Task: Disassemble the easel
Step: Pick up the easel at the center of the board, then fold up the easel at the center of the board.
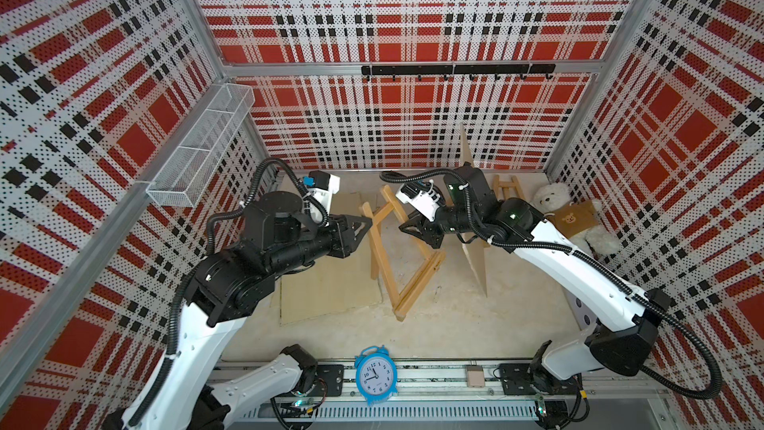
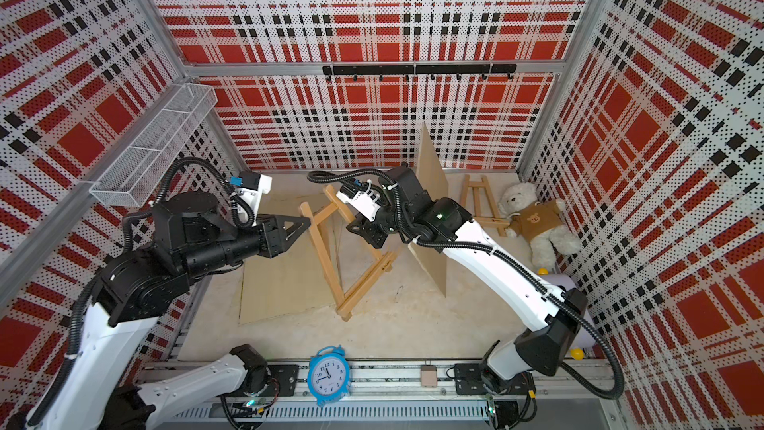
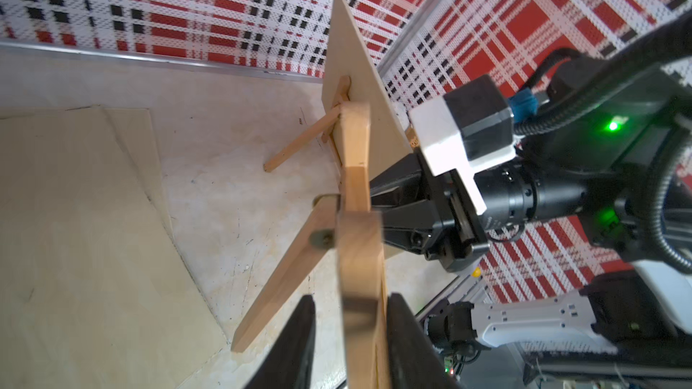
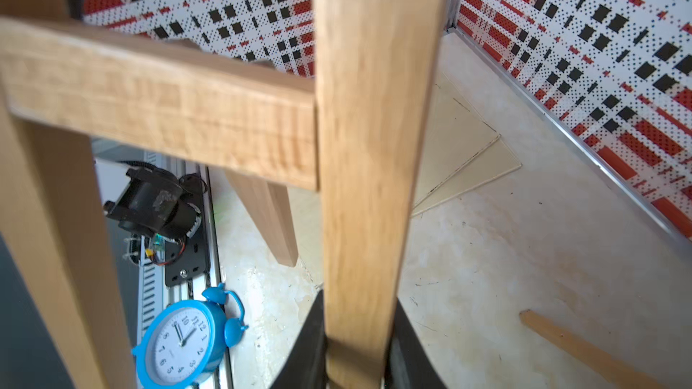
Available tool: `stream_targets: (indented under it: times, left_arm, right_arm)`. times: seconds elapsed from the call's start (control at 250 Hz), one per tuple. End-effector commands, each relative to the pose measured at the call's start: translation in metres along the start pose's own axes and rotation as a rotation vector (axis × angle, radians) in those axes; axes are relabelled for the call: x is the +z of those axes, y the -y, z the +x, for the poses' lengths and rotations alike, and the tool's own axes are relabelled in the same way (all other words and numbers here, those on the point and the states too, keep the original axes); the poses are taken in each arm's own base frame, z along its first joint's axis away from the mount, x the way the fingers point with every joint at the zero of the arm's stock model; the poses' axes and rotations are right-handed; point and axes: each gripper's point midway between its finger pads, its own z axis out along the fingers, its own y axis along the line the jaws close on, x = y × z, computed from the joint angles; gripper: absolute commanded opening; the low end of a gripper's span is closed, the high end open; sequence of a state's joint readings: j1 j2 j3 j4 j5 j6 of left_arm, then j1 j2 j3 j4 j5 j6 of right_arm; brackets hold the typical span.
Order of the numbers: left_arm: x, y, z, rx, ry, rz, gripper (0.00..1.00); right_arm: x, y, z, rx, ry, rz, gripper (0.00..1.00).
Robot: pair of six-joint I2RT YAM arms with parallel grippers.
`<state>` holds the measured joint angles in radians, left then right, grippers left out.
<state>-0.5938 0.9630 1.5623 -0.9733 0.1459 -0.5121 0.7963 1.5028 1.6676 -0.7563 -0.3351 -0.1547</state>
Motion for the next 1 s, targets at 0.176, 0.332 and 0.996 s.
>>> stream_targets:
  times: [0.176, 0.332, 0.996]
  left_arm:
    - [-0.045, -0.024, -0.024, -0.037, 0.192, -0.144, 0.31]
    - [-0.012, -0.019, -0.006, -0.048, 0.102, -0.100, 0.30]
    - [0.046, -0.014, 0.019, 0.091, -0.027, -0.237, 0.36]
  right_arm:
    - [-0.026, 0.026, -0.058, 0.137, 0.147, 0.153, 0.05]
    - [-0.026, 0.038, -0.061, 0.156, 0.146, 0.257, 0.05]
    - [-0.024, 0.041, -0.081, 0.179, 0.200, 0.350, 0.05]
